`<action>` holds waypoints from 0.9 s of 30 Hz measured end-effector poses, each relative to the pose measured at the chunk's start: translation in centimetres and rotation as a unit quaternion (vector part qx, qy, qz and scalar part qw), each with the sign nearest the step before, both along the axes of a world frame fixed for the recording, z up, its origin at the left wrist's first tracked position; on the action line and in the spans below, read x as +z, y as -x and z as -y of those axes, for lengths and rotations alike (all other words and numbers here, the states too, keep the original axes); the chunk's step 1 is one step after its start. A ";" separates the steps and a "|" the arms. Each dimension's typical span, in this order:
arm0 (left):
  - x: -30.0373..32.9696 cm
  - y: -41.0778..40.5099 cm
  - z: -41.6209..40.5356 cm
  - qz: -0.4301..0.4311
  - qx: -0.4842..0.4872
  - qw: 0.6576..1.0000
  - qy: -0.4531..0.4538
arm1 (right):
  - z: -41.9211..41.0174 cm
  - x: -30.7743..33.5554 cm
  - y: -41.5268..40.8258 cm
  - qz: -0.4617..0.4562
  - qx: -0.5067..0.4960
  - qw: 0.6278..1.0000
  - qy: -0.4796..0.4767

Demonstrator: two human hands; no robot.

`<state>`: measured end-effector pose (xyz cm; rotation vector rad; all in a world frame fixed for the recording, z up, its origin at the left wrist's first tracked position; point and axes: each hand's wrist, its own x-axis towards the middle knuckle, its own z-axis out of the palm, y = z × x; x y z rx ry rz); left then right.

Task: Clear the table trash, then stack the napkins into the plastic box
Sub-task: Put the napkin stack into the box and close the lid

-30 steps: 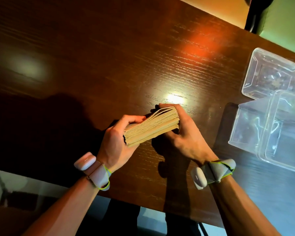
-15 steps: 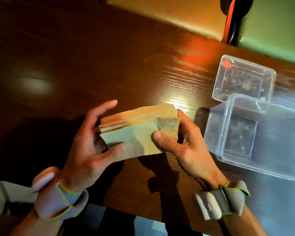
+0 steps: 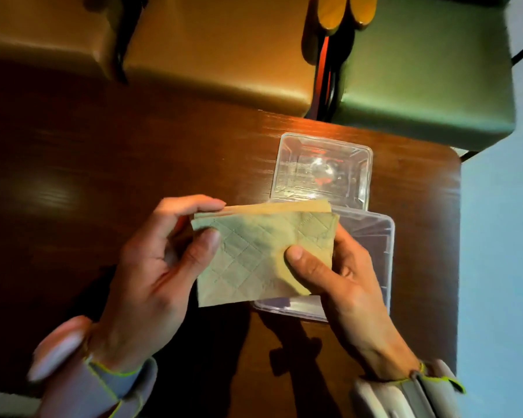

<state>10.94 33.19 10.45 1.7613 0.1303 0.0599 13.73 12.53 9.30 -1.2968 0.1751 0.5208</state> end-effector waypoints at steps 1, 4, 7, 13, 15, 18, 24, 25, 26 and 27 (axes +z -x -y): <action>-0.2 -0.5 1.5 -0.012 -0.001 1.000 -0.003 | 1.5 -0.2 -0.2 -0.003 -0.003 1.000 0.003; -0.8 -0.9 4.1 -0.080 0.015 0.995 0.056 | 3.8 -0.9 -0.2 -0.021 -0.018 0.999 0.034; -2.2 -1.3 7.9 -0.165 0.037 0.981 0.100 | 6.9 -2.1 -0.2 -0.054 -0.034 0.995 0.080; -4.3 -2.1 10.7 -0.168 0.081 0.982 -0.042 | 7.7 -4.0 -0.1 -0.093 -0.093 0.983 0.127; -4.6 -2.1 10.7 -0.159 0.079 0.981 -0.076 | 7.4 -4.3 0.3 -0.085 -0.106 0.979 0.154; -4.6 -1.9 10.6 -0.147 0.073 0.975 -0.150 | 6.7 -4.4 0.9 -0.064 -0.107 0.966 0.227; -4.6 -2.0 10.9 -0.123 0.035 0.954 -0.271 | 5.7 -4.2 0.9 0.039 -0.093 0.928 0.359; -4.5 -2.1 11.2 -0.121 0.034 0.952 -0.278 | 5.7 -4.1 0.8 0.044 -0.088 0.920 0.380; -4.5 -2.3 11.4 -0.122 0.035 0.951 -0.282 | 5.7 -4.0 0.8 0.047 -0.083 0.913 0.397; -4.5 -2.4 11.6 -0.125 0.038 0.950 -0.282 | 5.7 -3.9 0.7 0.049 -0.078 0.907 0.411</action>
